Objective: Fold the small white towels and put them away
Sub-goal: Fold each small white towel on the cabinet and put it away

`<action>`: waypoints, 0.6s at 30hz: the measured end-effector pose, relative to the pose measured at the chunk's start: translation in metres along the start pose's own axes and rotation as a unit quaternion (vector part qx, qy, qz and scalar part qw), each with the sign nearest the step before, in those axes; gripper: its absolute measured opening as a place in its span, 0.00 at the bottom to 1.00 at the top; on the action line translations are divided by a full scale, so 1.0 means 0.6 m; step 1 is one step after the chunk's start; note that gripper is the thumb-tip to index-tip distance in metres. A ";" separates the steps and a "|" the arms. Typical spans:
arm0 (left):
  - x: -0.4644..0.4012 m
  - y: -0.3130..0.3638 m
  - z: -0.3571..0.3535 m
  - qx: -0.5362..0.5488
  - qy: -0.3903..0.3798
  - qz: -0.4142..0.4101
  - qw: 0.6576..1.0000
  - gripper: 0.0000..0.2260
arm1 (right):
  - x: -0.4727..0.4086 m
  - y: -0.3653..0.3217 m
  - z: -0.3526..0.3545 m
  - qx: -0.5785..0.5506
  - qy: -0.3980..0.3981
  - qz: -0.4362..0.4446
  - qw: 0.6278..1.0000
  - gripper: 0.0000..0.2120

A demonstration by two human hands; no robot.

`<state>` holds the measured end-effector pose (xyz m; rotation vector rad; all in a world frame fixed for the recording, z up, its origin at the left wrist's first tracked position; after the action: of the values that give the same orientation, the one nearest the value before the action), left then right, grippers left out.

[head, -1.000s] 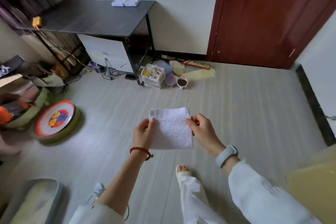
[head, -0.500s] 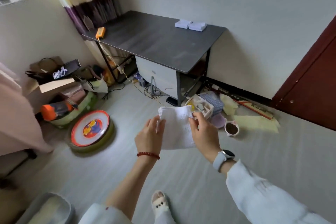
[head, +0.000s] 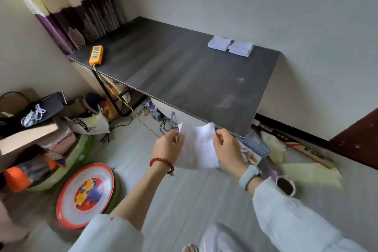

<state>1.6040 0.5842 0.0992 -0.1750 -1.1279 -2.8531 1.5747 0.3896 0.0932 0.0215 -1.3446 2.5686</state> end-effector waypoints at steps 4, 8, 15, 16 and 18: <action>-0.176 0.035 -0.032 -0.007 -0.071 -0.028 0.997 0.07 | -0.155 0.011 0.000 -0.007 0.004 -0.053 0.999 0.06; -0.363 0.062 -0.050 0.003 -0.093 -0.039 0.995 0.07 | -0.338 0.007 -0.010 -0.025 -0.011 -0.065 0.998 0.08; -0.640 0.109 -0.029 -0.014 -0.103 -0.012 0.995 0.07 | -0.611 -0.046 -0.032 -0.031 -0.060 -0.078 0.995 0.06; -0.671 0.118 -0.030 -0.023 -0.104 -0.014 0.994 0.08 | -0.641 -0.049 -0.030 -0.026 -0.062 -0.081 0.994 0.05; -0.734 0.141 -0.038 -0.037 -0.107 -0.019 0.993 0.08 | -0.702 -0.052 -0.018 -0.021 -0.054 -0.085 0.995 0.04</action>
<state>2.0479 0.5165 0.0825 -0.4800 -1.0703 -2.9691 1.9916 0.3285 0.0599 0.2593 -1.3690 2.4269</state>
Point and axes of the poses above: each hand's wrist, its own x-axis away from the middle knuckle, its own z-axis out of the back of the hand, y = z × x, the point moved 9 cm from there along -x, towards the middle knuckle, and after that the axes turned 4 degrees about -y, right-handed, at the moved point
